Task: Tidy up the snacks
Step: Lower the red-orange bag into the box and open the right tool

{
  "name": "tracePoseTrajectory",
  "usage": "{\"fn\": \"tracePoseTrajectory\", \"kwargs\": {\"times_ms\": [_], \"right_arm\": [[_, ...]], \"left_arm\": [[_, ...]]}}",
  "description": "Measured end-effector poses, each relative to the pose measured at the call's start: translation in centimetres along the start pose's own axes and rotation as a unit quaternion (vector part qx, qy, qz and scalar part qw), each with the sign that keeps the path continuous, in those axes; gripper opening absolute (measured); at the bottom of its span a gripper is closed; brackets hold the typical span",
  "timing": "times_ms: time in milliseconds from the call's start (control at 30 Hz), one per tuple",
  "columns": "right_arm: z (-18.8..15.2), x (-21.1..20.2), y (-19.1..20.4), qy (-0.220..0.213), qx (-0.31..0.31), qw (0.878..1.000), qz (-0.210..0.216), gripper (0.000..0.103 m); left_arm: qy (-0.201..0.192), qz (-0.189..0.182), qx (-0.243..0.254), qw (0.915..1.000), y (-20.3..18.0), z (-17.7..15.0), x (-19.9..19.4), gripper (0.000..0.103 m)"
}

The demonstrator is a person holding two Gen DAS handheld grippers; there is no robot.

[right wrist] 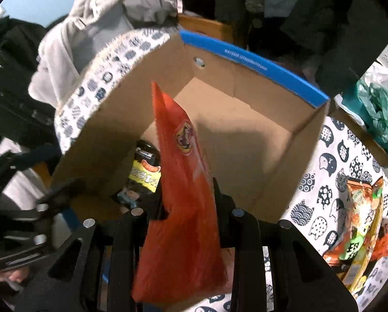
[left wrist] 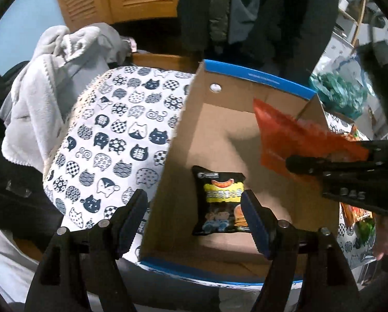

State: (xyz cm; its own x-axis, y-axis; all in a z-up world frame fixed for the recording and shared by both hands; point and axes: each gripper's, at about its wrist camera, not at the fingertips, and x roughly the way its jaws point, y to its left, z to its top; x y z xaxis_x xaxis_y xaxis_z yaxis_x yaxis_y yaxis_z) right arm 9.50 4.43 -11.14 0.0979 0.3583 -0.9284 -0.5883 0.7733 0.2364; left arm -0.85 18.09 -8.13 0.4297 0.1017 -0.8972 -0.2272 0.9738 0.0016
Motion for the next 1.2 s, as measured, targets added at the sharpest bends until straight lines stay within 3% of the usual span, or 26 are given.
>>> {"fn": "tracePoseTrajectory", "kwargs": {"times_ms": [367,533,633,800,1200], "right_arm": [[0.5,3.8,1.8,0.029,-0.012,0.998,-0.054,0.032],[0.2,3.5,1.8,0.024,-0.008,0.999,-0.038,0.055],[-0.1,2.2,1.7,0.010,-0.008,1.000,-0.022,0.064],[-0.7,-1.2,1.1,-0.027,-0.007,1.000,-0.008,0.067],[-4.7,-9.2,-3.3,-0.092,0.014,0.994,-0.049,0.070]], "left_arm": [[0.004,-0.003,-0.015,0.9999,1.4,-0.1,0.3,0.076],[0.004,-0.006,-0.017,0.9998,1.4,0.0,0.2,0.076],[-0.003,-0.010,-0.019,0.9998,1.3,0.2,-0.2,0.076],[-0.011,-0.020,-0.026,0.9994,1.0,0.6,-0.7,0.076],[-0.020,-0.055,0.013,0.9982,-4.0,0.9,-2.2,0.076]]}}
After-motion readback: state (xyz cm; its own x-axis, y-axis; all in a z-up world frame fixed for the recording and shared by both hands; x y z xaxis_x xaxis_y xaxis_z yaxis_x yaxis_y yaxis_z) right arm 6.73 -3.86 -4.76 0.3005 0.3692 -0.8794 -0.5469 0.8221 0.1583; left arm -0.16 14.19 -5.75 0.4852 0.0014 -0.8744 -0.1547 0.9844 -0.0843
